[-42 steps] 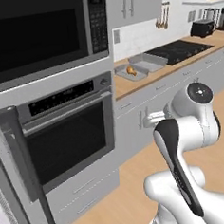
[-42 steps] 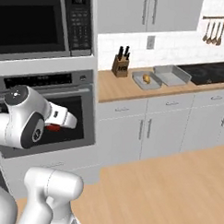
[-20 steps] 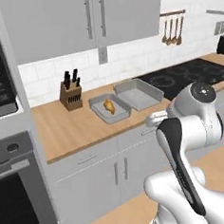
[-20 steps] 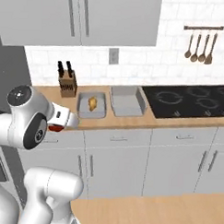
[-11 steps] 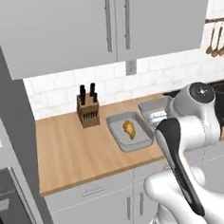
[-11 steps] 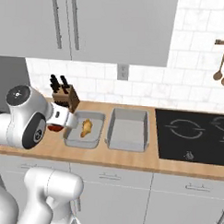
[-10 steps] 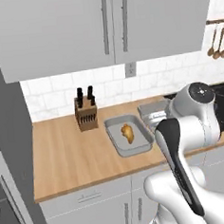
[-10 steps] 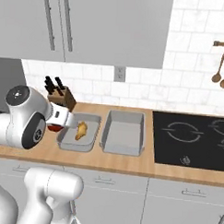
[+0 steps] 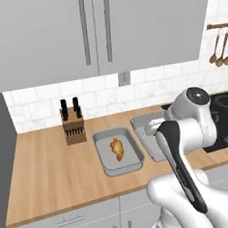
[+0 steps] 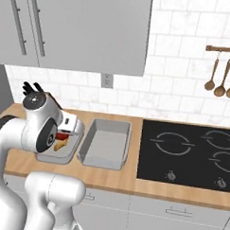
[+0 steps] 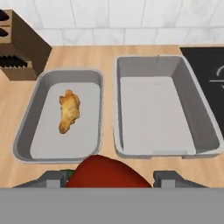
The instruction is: Place one bell pepper and one chicken drumstick in each tupperware on the nearby counter, to pack two identical lunches.
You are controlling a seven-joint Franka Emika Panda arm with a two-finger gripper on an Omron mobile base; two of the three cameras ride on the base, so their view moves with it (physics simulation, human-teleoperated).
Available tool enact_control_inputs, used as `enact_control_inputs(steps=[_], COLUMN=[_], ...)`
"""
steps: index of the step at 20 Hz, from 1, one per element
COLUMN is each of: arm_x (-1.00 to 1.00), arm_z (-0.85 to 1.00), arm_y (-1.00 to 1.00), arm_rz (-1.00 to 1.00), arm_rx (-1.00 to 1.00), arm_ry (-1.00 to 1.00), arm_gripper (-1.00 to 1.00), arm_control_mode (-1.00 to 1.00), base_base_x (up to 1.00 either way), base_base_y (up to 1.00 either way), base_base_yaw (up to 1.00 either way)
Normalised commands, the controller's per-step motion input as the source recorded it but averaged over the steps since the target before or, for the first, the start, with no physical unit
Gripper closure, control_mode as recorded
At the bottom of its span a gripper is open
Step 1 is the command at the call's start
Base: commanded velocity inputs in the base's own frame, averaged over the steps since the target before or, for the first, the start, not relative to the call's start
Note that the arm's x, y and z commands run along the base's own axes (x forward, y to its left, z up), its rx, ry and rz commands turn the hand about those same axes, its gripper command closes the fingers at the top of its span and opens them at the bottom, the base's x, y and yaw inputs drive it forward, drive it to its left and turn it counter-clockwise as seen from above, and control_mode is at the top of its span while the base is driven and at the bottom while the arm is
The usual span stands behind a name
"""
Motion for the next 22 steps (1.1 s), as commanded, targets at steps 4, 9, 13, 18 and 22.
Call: enact_control_inputs(steps=[4, 9, 13, 18, 22], arm_x=[0.11, 0.19, 0.49, 0.52, 0.46], arm_z=[-0.72, -0.63, -0.52, -0.53, -0.42], arm_y=[0.74, 0.65, 0.03, 0.02, 0.20], arm_rz=[0.03, 0.02, 0.00, 0.00, 0.00], arm_rx=[0.00, 0.00, 0.00, 0.00, 0.00], arm_ry=[0.00, 0.01, 0.04, 0.04, 0.02], arm_gripper=[1.00, 1.00, 1.00, 1.00, 1.00], arm_control_mode=[-1.00, -1.00, -1.00, -1.00, -1.00], base_base_x=[0.00, 0.00, 0.00, 0.00, 0.00], base_base_y=[0.00, 0.00, 0.00, 0.00, 0.00], base_base_yaw=[0.00, 0.00, 0.00, 0.00, 0.00])
